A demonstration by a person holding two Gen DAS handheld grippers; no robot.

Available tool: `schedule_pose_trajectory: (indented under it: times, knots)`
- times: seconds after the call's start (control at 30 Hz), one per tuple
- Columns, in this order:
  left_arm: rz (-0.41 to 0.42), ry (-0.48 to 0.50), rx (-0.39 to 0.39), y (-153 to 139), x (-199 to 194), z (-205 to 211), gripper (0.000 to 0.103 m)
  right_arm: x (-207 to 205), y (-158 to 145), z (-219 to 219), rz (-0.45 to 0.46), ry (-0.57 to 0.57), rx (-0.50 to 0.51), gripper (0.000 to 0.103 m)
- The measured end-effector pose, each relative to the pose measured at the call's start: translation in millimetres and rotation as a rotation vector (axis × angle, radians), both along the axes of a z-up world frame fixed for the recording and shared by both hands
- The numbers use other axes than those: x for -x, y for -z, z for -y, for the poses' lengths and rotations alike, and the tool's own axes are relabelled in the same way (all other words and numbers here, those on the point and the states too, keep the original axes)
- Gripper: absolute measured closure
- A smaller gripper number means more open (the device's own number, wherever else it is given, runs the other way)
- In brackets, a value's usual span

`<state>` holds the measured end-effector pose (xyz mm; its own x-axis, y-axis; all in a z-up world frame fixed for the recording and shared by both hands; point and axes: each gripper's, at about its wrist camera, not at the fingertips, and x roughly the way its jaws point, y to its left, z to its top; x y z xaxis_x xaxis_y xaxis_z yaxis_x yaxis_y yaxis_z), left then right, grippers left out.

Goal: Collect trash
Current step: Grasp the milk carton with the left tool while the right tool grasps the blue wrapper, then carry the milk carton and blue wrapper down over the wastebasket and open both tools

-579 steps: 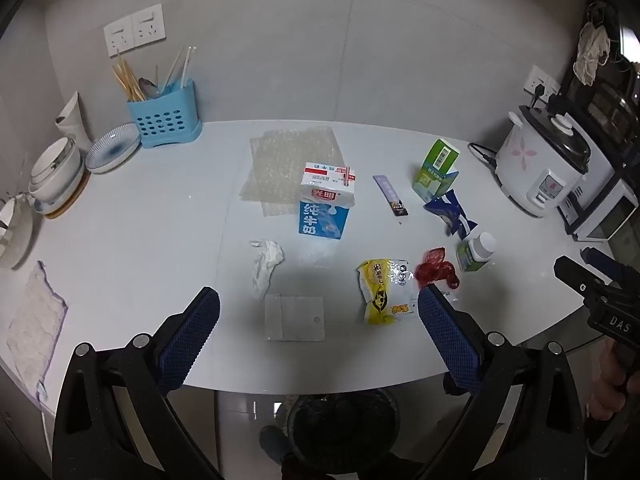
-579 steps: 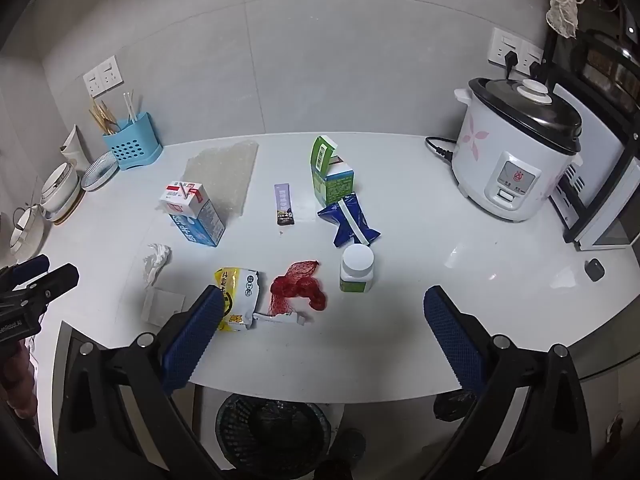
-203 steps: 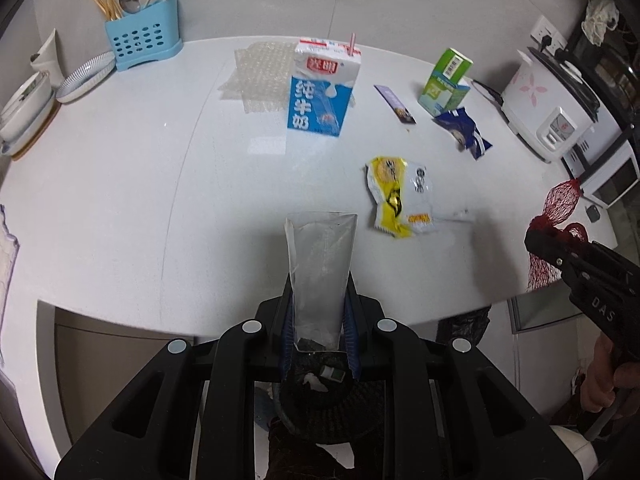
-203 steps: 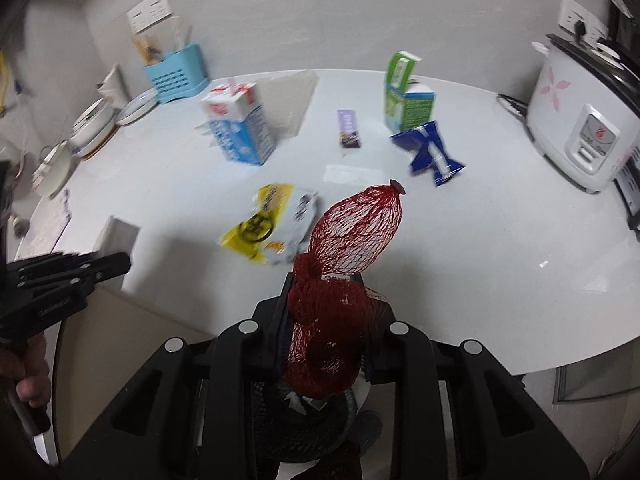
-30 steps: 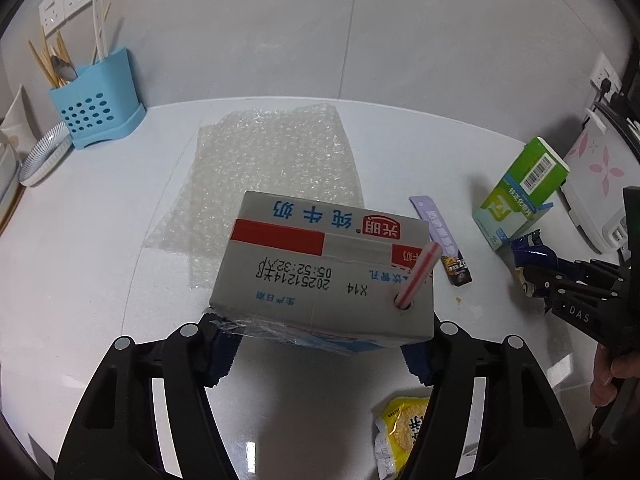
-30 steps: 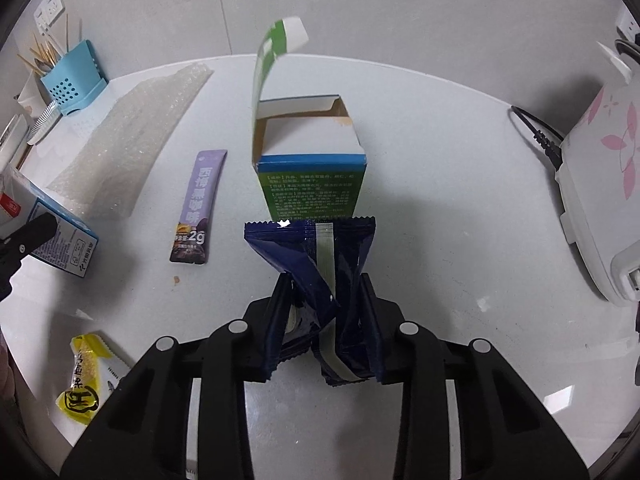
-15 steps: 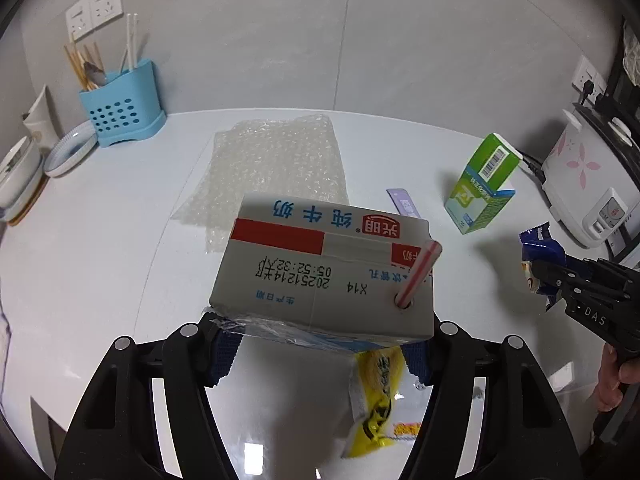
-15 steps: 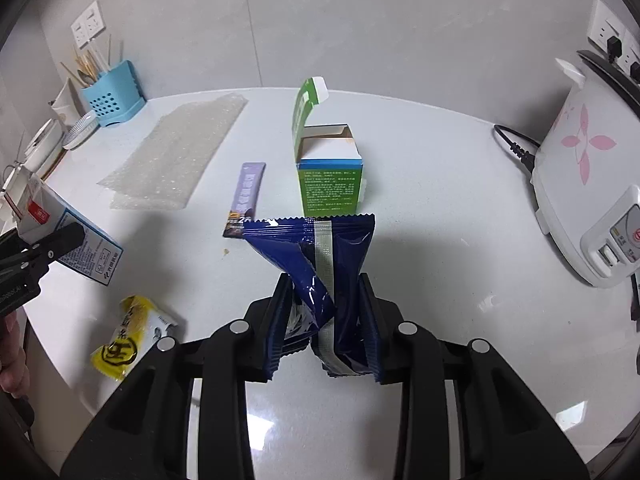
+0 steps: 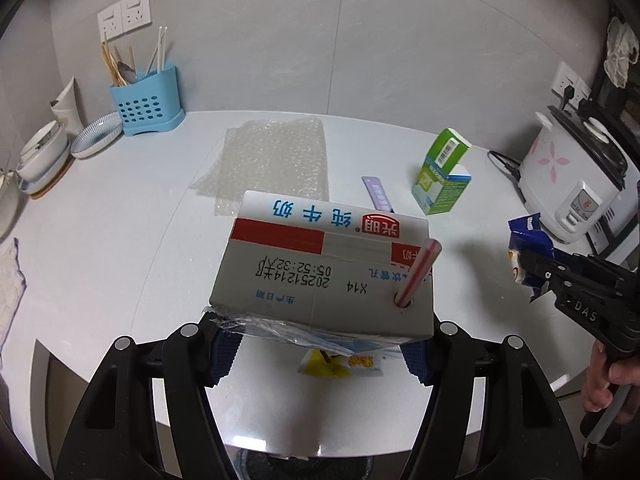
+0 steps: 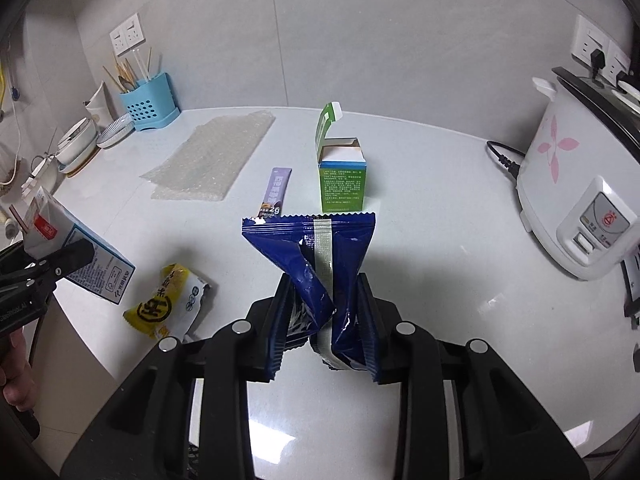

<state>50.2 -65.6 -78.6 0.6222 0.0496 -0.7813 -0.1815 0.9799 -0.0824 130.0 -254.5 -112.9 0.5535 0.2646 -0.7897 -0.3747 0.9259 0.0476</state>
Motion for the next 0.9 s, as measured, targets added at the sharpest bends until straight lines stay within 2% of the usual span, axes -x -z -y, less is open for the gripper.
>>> schedule_pose_trajectory:
  times: [0.2, 0.47, 0.9]
  knots:
    - [0.016, 0.052, 0.013, -9.5, 23.9, 7.2, 0.038, 31.4, -7.1, 3.3, 0.013, 0.034, 0.001, 0.074]
    - [0.006, 0.147, 0.035, -4.8, 66.2, 1.1, 0.038, 83.8, -13.1, -13.4, 0.043, 0.090, 0.011, 0.074]
    - [-0.052, 0.210, 0.081, 37.7, 140.5, -36.1, 0.039, 186.3, 9.5, -54.9, 0.057, 0.133, -0.007, 0.074]
